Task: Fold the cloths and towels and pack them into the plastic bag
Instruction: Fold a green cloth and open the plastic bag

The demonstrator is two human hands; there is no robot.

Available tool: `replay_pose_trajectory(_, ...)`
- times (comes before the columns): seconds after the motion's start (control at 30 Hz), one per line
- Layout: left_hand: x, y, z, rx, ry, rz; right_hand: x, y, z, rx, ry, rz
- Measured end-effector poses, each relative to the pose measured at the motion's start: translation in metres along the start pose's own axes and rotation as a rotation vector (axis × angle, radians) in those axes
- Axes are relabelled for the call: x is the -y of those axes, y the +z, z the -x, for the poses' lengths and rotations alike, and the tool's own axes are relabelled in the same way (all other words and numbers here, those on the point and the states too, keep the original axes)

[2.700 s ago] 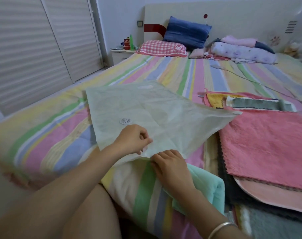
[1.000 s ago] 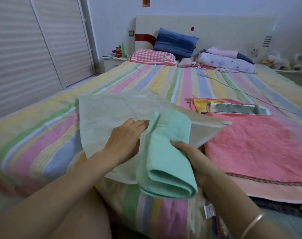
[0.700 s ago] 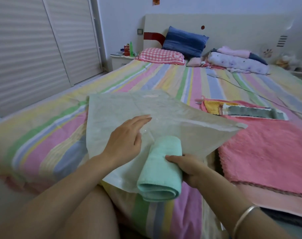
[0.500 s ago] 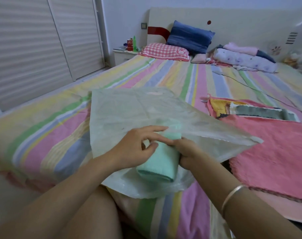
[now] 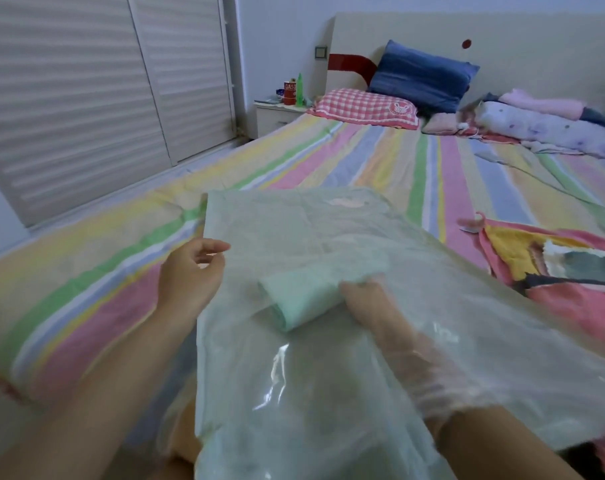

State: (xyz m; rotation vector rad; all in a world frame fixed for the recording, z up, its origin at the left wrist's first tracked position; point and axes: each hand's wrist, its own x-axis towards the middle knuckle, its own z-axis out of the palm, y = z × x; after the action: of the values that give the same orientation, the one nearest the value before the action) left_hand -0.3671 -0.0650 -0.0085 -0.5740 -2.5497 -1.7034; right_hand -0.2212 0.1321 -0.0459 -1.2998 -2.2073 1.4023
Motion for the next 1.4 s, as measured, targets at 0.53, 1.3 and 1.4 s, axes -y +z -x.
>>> replay_pose_trajectory(0.53,0.041,0.039,-0.063,0.461,-0.038,-0.576,0.001,0.032,-0.076,-0.152,-1.126,0.837)
replay_pose_trajectory(1.3,0.097,0.045,-0.205,0.096,-0.263,-0.351,0.095,0.096,-0.093,-0.142,-0.737,0.830)
replay_pose_trajectory(1.4,0.108,0.052,-0.205,0.062,-0.163,-0.385,0.091,0.107,-0.083,-0.117,-0.835,0.789)
